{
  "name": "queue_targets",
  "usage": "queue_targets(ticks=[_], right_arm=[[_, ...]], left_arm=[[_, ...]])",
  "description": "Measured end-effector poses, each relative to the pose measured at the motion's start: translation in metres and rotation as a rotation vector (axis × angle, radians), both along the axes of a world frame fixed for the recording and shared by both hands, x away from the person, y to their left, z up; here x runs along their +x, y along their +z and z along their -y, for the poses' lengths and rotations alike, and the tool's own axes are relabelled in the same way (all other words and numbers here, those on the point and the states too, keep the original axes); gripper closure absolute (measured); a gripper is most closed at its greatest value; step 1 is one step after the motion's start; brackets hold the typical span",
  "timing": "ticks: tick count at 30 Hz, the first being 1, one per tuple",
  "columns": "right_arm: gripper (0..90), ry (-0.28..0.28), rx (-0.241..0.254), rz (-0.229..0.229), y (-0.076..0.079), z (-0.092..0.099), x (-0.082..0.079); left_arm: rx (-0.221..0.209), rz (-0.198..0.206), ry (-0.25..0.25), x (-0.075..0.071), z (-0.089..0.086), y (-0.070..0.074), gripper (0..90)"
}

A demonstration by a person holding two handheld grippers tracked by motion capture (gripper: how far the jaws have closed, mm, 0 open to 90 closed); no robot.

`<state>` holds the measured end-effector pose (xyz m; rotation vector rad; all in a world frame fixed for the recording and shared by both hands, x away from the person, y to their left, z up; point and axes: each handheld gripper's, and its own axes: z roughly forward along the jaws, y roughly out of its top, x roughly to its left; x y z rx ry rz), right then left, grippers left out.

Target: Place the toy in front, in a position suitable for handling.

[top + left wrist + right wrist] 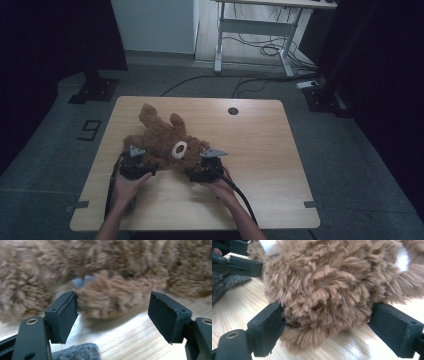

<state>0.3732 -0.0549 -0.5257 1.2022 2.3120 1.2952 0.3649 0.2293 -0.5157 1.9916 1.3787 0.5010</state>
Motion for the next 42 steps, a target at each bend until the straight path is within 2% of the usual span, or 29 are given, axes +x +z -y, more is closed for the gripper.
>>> queue_targets(ticks=[3,4,6,8,9,12,13,14,15,16,17,18,22,23,24,27,30,31,34,42], right_arm=[[13.0,0.001,0.001,0.007,0.001,0.000,0.000],[13.1,0.004,0.003,0.008,0.001,-0.001,0.000],[13.0,0.008,0.003,0.012,0.000,-0.001,0.002],[13.4,0.011,0.012,0.009,-0.001,-0.001,0.003],[13.7,0.012,0.016,0.010,-0.001,-0.002,0.005],[15.1,0.015,0.018,0.009,-0.002,-0.002,0.006],[16.4,0.018,0.018,0.010,-0.003,-0.002,0.008],[19.5,0.021,0.017,0.010,-0.003,-0.002,0.009],[28.9,0.027,0.014,0.014,-0.004,-0.001,0.011],[35.6,0.027,0.016,0.007,-0.005,-0.001,0.011],[35.6,0.027,0.016,0.007,-0.005,-0.001,0.011],[49.4,0.029,0.015,0.013,-0.004,-0.001,0.011],[63.9,0.015,0.010,0.035,-0.001,-0.001,0.010],[65.8,0.010,0.010,0.041,-0.001,0.000,0.010],[67.0,0.005,0.012,0.048,0.000,0.000,0.010],[69.4,-0.012,0.024,0.075,0.001,0.001,0.009],[70.6,-0.028,0.043,0.100,0.004,0.002,0.008],[71.5,-0.037,0.054,0.119,0.008,0.006,0.007],[72.6,-0.054,0.078,0.144,0.014,0.013,0.005],[73.7,-0.071,0.122,0.174,0.019,0.031,-0.003]], left_arm=[[-0.023,-0.001,0.000,0.001,-0.002,0.000,24.2],[-0.036,0.001,-0.023,0.001,0.001,-0.001,25.4],[-0.032,-0.001,-0.049,0.001,0.005,-0.003,27.8],[0.001,0.005,-0.061,0.000,0.009,-0.004,35.5],[0.004,0.006,-0.065,-0.001,0.010,-0.003,40.9],[-0.008,0.012,-0.075,-0.002,0.009,-0.002,59.4],[-0.018,0.014,-0.079,-0.002,0.008,-0.001,59.4],[-0.026,0.013,-0.081,-0.003,0.007,0.000,63.2],[-0.031,0.017,-0.082,-0.004,0.007,0.002,68.6],[-0.033,0.022,-0.080,-0.005,0.007,0.002,70.2],[-0.033,0.022,-0.080,-0.005,0.007,0.002,71.7],[-0.040,0.042,-0.075,-0.006,0.007,0.004,73.3],[-0.047,0.095,-0.069,-0.010,0.009,0.016,77.4],[-0.047,0.095,-0.069,-0.010,0.009,0.016,78.1],[-0.056,0.127,-0.066,-0.012,0.010,0.024,78.7],[-0.069,0.160,-0.072,-0.012,0.014,0.033,79.8],[-0.082,0.177,-0.074,-0.013,0.016,0.037,80.4],[-0.103,0.192,-0.075,-0.014,0.017,0.041,80.6],[-0.124,0.210,-0.085,-0.014,0.021,0.048,81.3],[-0.104,0.262,-0.136,-0.017,0.046,0.074,82.9]])
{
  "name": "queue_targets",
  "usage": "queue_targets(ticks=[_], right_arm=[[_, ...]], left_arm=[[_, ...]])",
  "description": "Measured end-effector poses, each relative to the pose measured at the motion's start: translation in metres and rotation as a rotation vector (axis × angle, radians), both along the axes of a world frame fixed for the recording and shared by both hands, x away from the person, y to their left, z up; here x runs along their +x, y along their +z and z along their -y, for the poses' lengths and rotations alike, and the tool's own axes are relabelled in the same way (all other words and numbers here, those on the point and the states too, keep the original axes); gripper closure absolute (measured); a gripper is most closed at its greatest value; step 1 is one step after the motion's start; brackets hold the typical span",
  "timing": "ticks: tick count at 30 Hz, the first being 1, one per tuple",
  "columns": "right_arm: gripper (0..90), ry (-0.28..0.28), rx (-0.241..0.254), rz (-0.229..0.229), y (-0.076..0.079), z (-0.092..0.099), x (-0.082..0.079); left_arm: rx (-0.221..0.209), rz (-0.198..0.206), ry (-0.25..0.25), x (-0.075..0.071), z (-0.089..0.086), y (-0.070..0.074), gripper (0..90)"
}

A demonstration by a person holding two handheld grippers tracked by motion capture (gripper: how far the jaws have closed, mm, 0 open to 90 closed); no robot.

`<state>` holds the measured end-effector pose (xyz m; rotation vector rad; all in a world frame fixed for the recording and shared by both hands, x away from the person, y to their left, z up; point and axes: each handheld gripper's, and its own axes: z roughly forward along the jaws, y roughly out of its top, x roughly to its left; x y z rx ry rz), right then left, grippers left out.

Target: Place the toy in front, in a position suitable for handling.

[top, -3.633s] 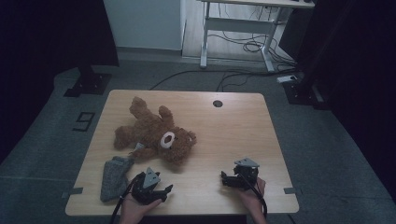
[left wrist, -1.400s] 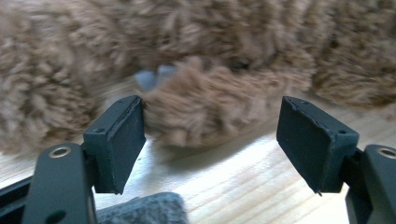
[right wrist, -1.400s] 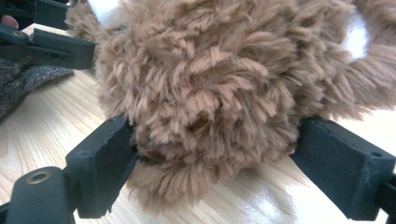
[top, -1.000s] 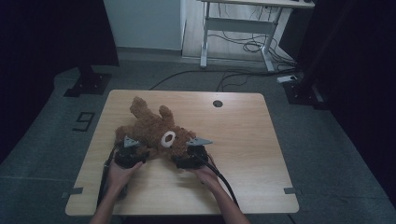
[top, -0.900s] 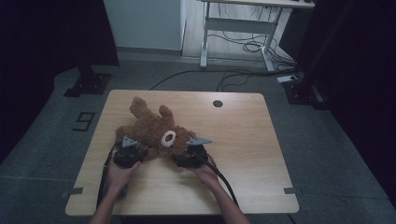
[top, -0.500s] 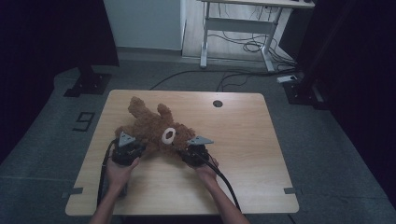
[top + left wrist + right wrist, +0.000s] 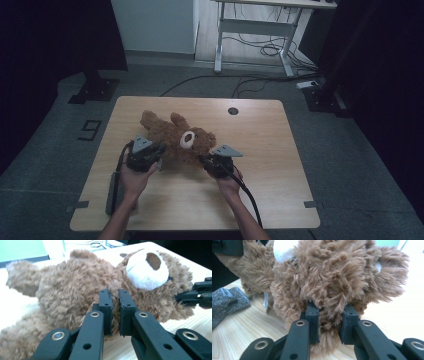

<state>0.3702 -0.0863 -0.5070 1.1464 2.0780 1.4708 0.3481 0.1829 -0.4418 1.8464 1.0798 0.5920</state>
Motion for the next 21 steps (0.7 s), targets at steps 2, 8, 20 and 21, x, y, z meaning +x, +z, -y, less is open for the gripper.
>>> queue_targets(ticks=[2,8,20,21], right_arm=[[74.0,-0.008,0.013,0.008,0.000,0.004,-0.002],[74.4,-0.032,0.033,0.038,0.003,0.013,-0.007],[75.9,-0.068,0.053,0.084,0.012,0.026,-0.010],[76.3,-0.075,0.055,0.087,0.013,0.028,-0.010]], left_arm=[[0.003,0.009,-0.006,0.000,0.005,0.004,83.0],[0.009,0.021,-0.023,-0.001,0.013,0.012,83.3],[-0.003,0.039,-0.056,-0.003,0.027,0.022,83.5],[-0.003,0.039,-0.056,-0.003,0.027,0.022,83.5]])
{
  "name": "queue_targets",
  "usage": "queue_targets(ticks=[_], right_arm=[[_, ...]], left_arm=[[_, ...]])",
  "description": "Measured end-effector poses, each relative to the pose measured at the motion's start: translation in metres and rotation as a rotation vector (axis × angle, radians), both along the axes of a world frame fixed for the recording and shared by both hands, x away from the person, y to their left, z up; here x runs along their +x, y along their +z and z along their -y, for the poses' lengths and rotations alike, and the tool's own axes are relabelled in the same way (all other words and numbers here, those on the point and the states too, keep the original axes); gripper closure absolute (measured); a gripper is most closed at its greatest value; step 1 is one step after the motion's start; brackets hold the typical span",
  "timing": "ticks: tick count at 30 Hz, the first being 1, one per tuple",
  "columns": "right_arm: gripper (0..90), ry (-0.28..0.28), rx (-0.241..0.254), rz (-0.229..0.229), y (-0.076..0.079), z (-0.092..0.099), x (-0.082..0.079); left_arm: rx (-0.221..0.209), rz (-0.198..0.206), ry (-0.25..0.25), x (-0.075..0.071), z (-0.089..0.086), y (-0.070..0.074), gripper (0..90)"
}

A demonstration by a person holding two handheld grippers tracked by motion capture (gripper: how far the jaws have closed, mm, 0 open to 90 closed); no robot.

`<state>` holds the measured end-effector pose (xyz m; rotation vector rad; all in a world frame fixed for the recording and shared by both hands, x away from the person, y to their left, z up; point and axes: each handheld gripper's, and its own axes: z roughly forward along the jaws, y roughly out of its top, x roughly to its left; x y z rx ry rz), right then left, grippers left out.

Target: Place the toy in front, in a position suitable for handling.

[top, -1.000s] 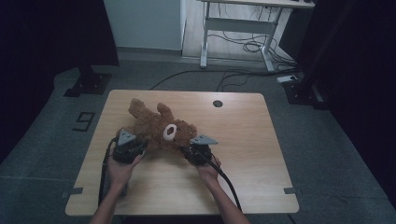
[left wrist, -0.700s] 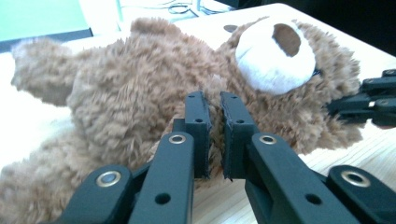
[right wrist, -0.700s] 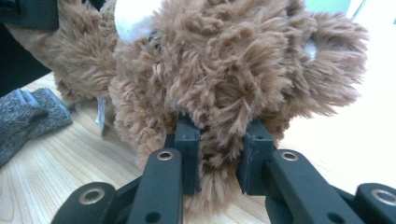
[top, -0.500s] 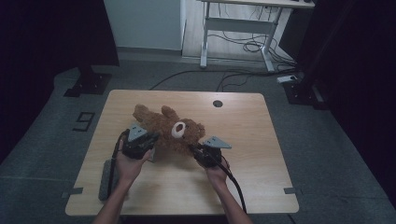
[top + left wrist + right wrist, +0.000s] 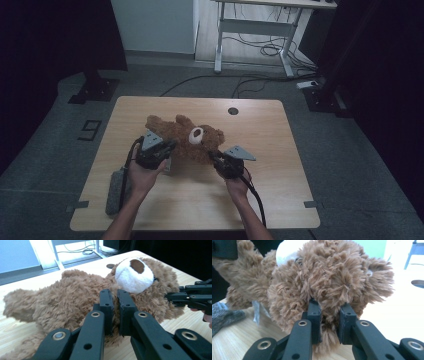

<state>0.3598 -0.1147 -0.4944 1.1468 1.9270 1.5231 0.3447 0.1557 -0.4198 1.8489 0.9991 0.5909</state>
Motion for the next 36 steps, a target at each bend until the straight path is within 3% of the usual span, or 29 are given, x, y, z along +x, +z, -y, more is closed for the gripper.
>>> queue_targets(ticks=[4,9,15,18,27,36], right_arm=[[77.4,-0.015,0.002,0.009,0.002,0.008,-0.002],[77.6,-0.030,0.005,-0.018,-0.002,0.031,-0.003],[78.0,-0.058,0.015,-0.022,-0.003,0.053,-0.006],[77.9,-0.074,0.010,-0.027,-0.004,0.062,-0.005],[77.2,-0.104,0.000,-0.106,-0.024,0.076,0.010],[75.8,-0.113,-0.021,-0.146,-0.032,0.082,0.020]], left_arm=[[-0.005,0.007,-0.025,-0.001,0.012,0.003,83.6],[0.004,-0.004,-0.067,0.000,0.034,-0.002,83.6],[-0.021,-0.017,-0.098,0.002,0.048,-0.007,83.6],[-0.035,-0.033,-0.111,0.001,0.052,-0.012,83.6],[-0.041,-0.091,-0.145,0.001,0.057,-0.032,83.5],[-0.024,-0.111,-0.168,0.000,0.067,-0.040,82.6]])
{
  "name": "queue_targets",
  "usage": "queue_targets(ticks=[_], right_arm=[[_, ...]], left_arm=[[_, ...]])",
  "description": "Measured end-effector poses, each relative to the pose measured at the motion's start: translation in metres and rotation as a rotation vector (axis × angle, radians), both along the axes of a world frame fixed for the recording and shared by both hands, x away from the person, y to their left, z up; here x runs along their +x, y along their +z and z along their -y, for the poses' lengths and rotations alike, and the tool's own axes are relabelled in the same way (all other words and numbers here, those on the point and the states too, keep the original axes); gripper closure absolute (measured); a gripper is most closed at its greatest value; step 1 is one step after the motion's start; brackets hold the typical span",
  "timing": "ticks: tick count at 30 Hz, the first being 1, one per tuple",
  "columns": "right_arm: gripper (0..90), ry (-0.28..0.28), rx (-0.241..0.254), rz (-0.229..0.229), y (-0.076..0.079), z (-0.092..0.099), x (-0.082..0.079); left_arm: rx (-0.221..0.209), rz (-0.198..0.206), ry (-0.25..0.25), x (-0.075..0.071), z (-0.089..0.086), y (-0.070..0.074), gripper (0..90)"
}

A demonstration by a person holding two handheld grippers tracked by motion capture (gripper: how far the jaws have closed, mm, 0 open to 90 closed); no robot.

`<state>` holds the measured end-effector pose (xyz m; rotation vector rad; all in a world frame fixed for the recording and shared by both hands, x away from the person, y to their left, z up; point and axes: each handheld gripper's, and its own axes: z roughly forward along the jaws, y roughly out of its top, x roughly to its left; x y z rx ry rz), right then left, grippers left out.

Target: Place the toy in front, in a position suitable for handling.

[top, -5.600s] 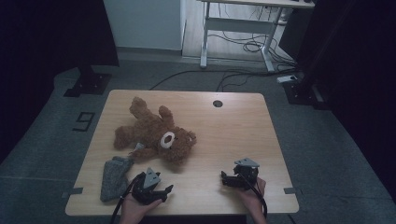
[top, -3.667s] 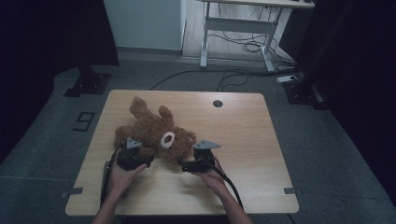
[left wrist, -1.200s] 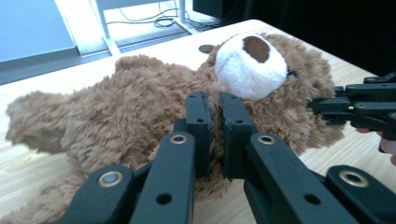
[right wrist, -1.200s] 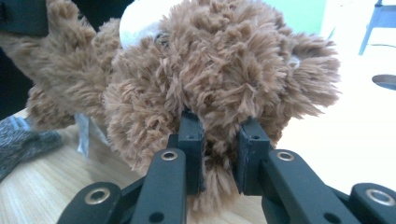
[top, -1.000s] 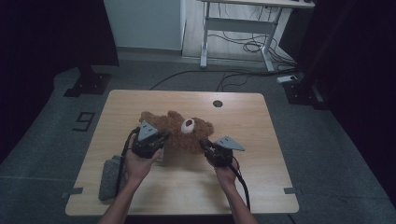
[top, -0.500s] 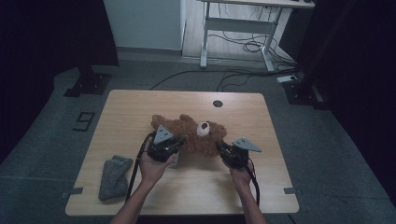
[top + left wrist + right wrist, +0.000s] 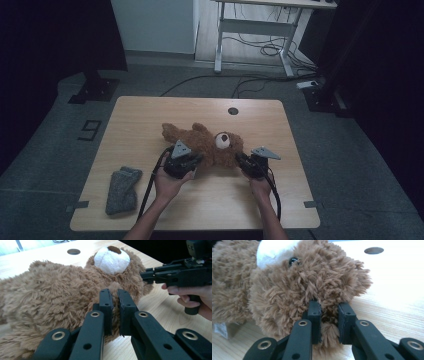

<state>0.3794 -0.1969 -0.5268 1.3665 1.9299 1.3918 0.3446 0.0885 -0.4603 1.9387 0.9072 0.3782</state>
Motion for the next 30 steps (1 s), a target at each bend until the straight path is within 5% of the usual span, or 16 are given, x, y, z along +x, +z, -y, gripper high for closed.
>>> queue_targets(ticks=[8,12,16,30], right_arm=[[73.8,0.008,0.019,-0.012,-0.001,0.005,0.002],[71.7,0.019,0.021,-0.014,0.000,0.006,0.000],[69.1,0.042,0.038,-0.013,-0.002,0.011,-0.003],[53.2,0.043,0.046,0.015,-0.007,0.016,-0.019]], left_arm=[[0.008,-0.026,0.008,0.000,-0.004,-0.004,76.3],[0.036,-0.065,0.023,-0.003,-0.013,-0.001,45.5],[0.022,-0.064,0.033,-0.013,-0.028,0.002,32.9],[0.036,-0.047,0.114,-0.045,-0.087,0.003,27.6]])
